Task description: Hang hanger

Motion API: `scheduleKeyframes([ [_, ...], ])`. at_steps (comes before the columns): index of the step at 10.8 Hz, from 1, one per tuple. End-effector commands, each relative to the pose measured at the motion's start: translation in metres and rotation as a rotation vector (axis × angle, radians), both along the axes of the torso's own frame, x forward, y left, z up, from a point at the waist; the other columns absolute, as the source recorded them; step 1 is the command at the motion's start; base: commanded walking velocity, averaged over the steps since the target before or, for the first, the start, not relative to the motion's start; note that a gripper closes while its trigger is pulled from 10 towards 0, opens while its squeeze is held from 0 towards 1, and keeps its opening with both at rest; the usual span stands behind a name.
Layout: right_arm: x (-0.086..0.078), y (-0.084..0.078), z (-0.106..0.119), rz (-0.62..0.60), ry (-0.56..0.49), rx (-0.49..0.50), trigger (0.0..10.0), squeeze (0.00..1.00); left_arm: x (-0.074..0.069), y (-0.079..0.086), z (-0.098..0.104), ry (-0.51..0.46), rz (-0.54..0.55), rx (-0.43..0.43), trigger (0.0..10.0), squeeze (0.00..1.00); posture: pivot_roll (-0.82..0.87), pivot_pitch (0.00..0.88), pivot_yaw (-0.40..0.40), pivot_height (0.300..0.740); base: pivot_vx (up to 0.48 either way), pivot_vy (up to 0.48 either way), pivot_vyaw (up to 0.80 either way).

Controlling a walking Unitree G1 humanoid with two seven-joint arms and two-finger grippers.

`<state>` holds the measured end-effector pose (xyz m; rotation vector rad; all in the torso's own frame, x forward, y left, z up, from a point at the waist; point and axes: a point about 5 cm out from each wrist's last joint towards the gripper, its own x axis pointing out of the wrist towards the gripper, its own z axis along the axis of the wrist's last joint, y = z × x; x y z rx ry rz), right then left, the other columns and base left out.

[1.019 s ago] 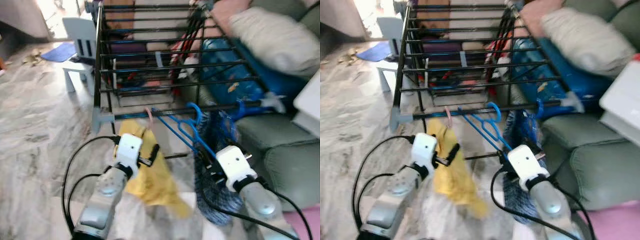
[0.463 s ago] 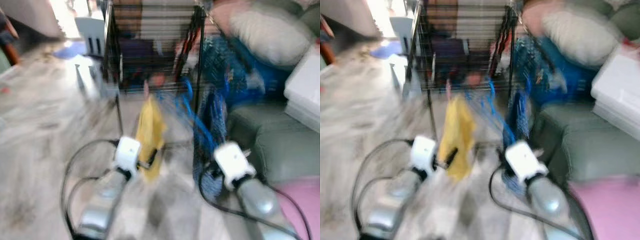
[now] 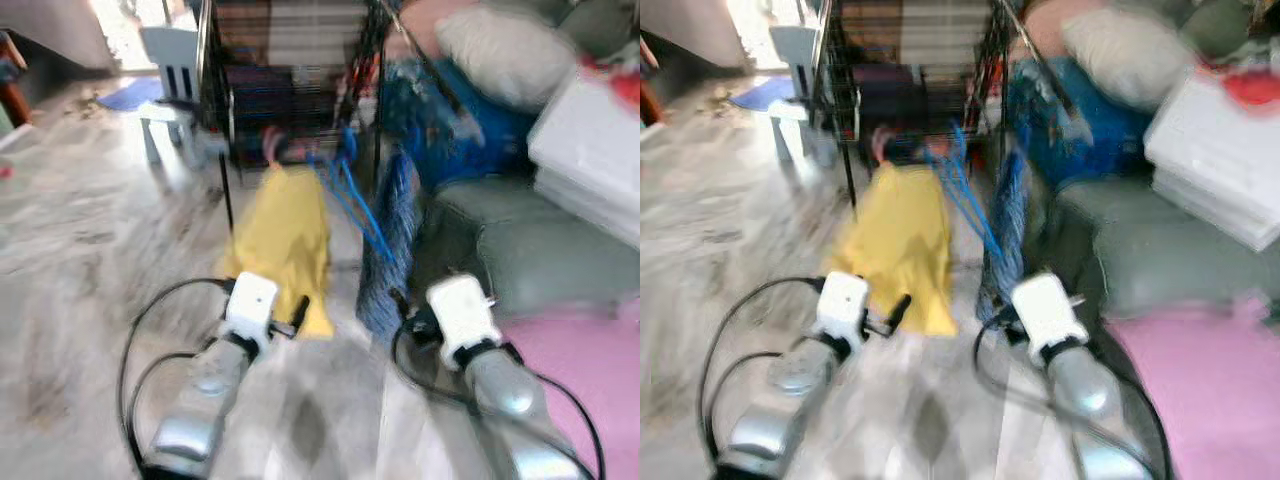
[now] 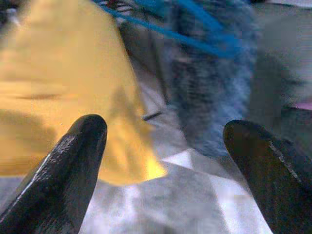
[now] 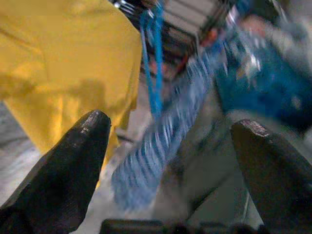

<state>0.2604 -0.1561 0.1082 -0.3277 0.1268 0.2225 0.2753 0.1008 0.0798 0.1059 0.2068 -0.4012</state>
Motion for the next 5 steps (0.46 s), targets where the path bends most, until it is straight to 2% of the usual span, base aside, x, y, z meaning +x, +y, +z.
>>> scheduleKeyframes([
  [1,0.002,0.0,0.001,-0.02,-0.003,0.072,10.0,0.0,0.003,0.001,0.002,-0.019,0.013,0.018,10.0,0.0,-0.06,0.02,-0.02,0.74,-0.307,0.0,0.0],
  [4,0.006,0.005,-0.003,-0.017,0.0,0.068,10.0,0.0,0.005,0.013,-0.003,-0.021,0.078,0.048,10.0,0.0,-0.04,0.015,-0.017,0.74,-0.353,0.0,0.0],
  [5,0.007,0.006,-0.003,-0.001,0.0,0.083,10.0,0.0,0.002,0.021,-0.005,-0.022,0.113,0.051,10.0,0.0,-0.03,0.016,-0.022,0.74,0.0,0.0,0.0],
])
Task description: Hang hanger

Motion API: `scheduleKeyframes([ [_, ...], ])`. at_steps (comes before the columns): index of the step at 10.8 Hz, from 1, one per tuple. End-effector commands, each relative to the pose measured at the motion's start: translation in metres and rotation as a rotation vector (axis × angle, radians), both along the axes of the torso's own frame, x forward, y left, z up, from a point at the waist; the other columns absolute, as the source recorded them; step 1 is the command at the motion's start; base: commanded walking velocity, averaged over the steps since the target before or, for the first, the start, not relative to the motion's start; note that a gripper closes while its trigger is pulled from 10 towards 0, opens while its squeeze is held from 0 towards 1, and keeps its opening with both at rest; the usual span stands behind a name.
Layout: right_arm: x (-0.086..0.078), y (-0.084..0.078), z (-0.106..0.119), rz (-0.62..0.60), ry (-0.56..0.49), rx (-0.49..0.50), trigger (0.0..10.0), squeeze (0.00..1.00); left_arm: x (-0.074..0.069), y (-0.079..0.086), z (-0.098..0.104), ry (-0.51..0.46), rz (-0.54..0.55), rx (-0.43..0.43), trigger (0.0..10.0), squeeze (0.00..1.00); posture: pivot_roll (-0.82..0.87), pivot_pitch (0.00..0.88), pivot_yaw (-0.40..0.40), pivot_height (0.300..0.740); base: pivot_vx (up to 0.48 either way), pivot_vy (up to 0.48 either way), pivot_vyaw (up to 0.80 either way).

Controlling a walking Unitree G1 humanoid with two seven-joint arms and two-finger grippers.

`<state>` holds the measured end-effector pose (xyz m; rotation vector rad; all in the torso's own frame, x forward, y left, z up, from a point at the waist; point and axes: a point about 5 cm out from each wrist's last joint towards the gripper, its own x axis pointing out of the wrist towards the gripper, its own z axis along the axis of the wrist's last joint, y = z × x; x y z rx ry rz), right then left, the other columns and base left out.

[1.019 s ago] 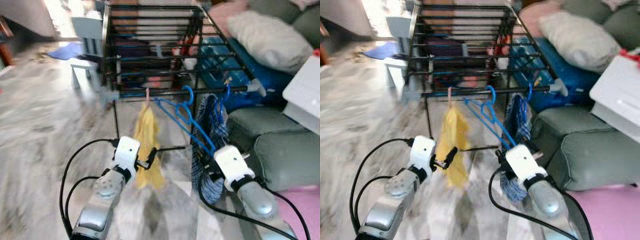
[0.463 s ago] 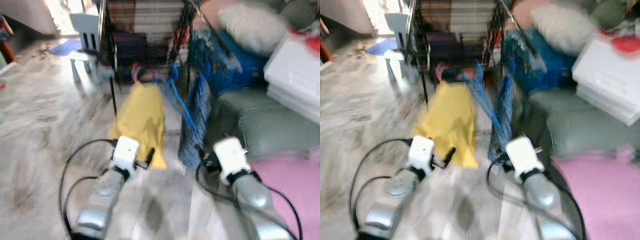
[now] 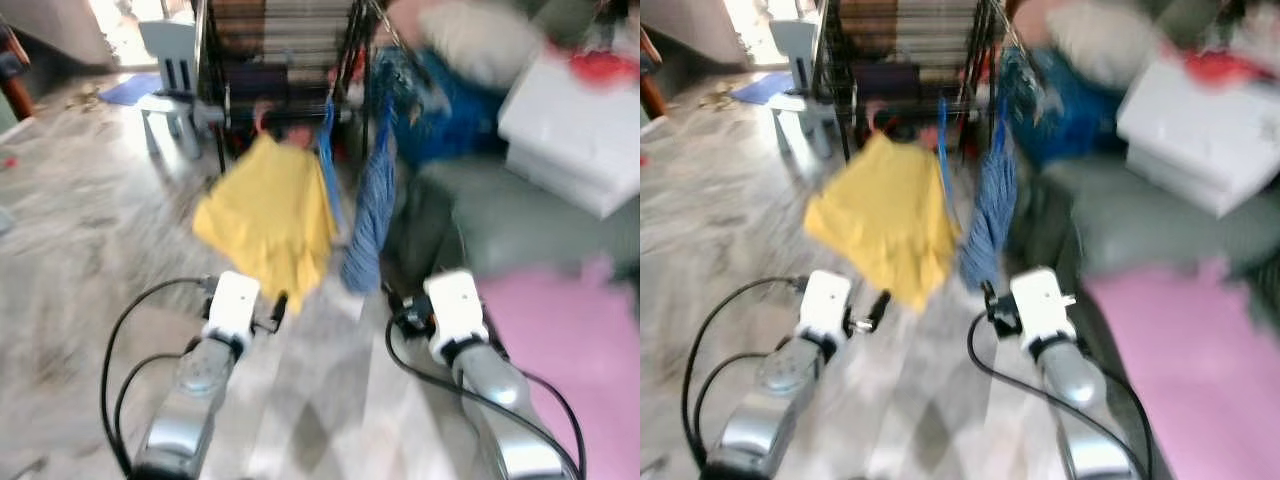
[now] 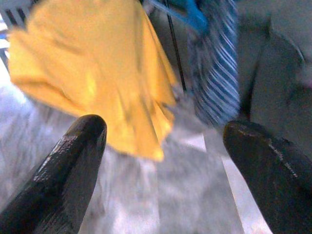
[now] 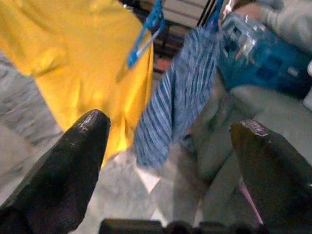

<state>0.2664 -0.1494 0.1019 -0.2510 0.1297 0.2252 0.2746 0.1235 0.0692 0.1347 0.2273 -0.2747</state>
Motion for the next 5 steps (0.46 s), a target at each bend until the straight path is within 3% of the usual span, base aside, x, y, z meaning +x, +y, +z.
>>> scheduleKeyframes([
  [1,0.004,0.001,0.003,0.013,-0.015,0.021,10.0,0.0,0.001,0.007,0.004,-0.033,0.047,0.026,10.0,0.0,-0.01,0.018,-0.027,0.74,0.0,0.0,0.0],
  [2,0.007,0.005,0.004,0.037,-0.027,0.01,10.0,0.0,0.0,0.013,0.006,-0.05,0.092,0.022,10.0,0.0,-0.01,0.019,-0.028,0.74,0.0,0.0,0.0],
  [3,0.008,0.009,0.006,0.063,-0.041,-0.003,10.0,0.0,0.0,0.018,0.009,-0.072,0.136,0.019,10.0,0.0,0.0,0.022,-0.027,0.74,0.0,0.0,0.8],
  [4,0.011,0.015,0.008,0.103,-0.056,-0.015,10.0,0.47,0.003,0.019,0.013,-0.089,0.155,0.022,10.0,0.0,0.0,0.029,-0.031,0.74,0.0,0.0,0.8],
  [5,0.014,0.017,0.011,0.114,-0.072,-0.022,10.0,0.24,0.005,0.019,0.019,-0.111,0.163,0.016,10.0,0.0,0.01,0.05,-0.028,0.74,0.0,0.0,0.8],
])
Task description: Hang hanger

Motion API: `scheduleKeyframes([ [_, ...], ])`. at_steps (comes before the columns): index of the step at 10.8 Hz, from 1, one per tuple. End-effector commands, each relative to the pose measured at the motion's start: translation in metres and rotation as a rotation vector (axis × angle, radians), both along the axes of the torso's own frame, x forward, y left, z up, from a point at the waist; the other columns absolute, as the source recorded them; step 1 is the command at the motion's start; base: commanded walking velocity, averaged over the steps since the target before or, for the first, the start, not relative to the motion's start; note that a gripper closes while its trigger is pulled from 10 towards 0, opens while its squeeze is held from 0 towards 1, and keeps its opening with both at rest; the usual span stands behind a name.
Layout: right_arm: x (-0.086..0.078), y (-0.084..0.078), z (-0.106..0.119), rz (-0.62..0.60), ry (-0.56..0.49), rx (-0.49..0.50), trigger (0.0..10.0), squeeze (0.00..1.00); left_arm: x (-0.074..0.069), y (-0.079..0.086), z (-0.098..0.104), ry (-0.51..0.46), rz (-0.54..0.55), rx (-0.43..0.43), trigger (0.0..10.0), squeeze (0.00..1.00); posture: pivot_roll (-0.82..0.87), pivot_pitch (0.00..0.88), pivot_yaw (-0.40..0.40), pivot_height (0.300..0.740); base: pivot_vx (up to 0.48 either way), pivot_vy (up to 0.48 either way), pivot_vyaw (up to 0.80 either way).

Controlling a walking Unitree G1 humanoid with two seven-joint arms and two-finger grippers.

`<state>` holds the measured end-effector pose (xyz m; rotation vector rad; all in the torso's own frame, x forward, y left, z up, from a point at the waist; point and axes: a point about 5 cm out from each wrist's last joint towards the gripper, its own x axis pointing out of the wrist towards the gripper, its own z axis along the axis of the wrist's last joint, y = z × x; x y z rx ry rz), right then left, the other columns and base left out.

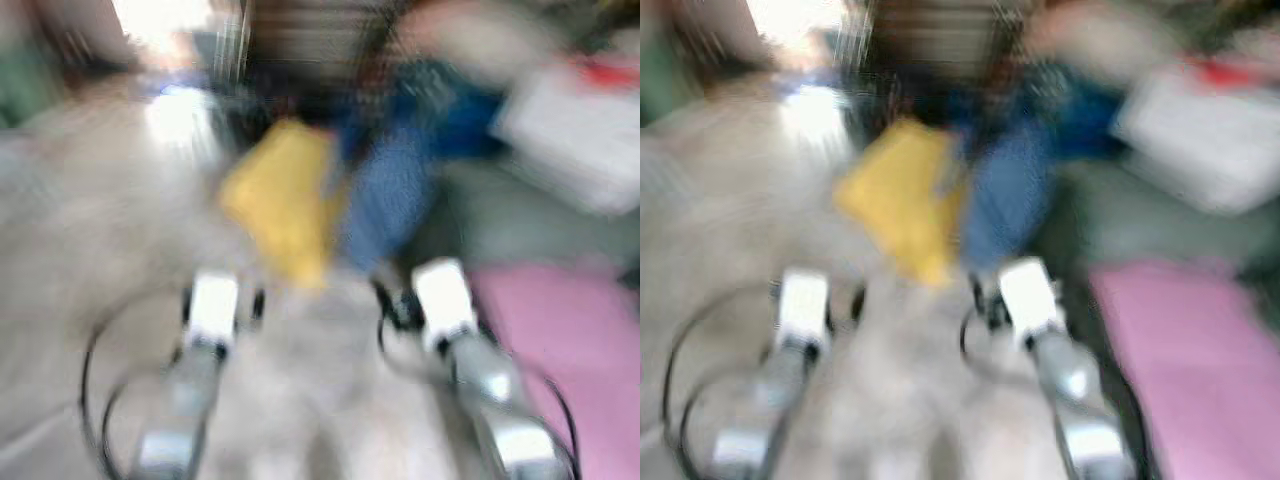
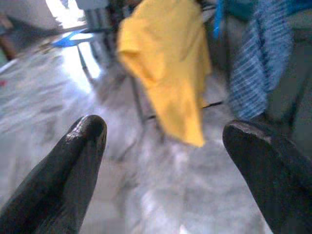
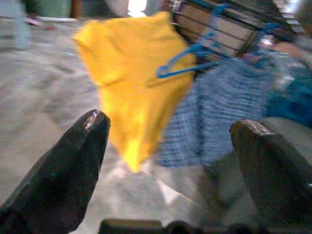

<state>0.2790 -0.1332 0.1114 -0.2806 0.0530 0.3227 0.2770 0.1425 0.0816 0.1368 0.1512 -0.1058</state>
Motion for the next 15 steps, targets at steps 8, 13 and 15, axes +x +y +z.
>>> scheduleKeyframes([
  [8,-0.005,0.008,-0.003,0.018,-0.005,0.012,10.0,0.0,0.002,-0.013,0.004,-0.003,-0.055,-0.009,10.0,0.0,-0.03,0.1,0.0,0.74,0.0,0.0,0.8],
  [13,-0.001,0.003,-0.003,-0.048,0.018,0.074,10.0,0.0,-0.001,-0.015,0.001,0.01,-0.062,-0.006,10.0,0.0,-0.02,0.089,-0.011,0.74,0.0,0.0,0.48],
  [15,-0.001,0.004,-0.005,-0.046,0.019,0.062,10.0,0.0,-0.002,-0.013,-0.002,0.016,-0.058,-0.002,10.0,0.0,-0.02,0.085,-0.013,0.74,0.0,0.0,0.0],
])
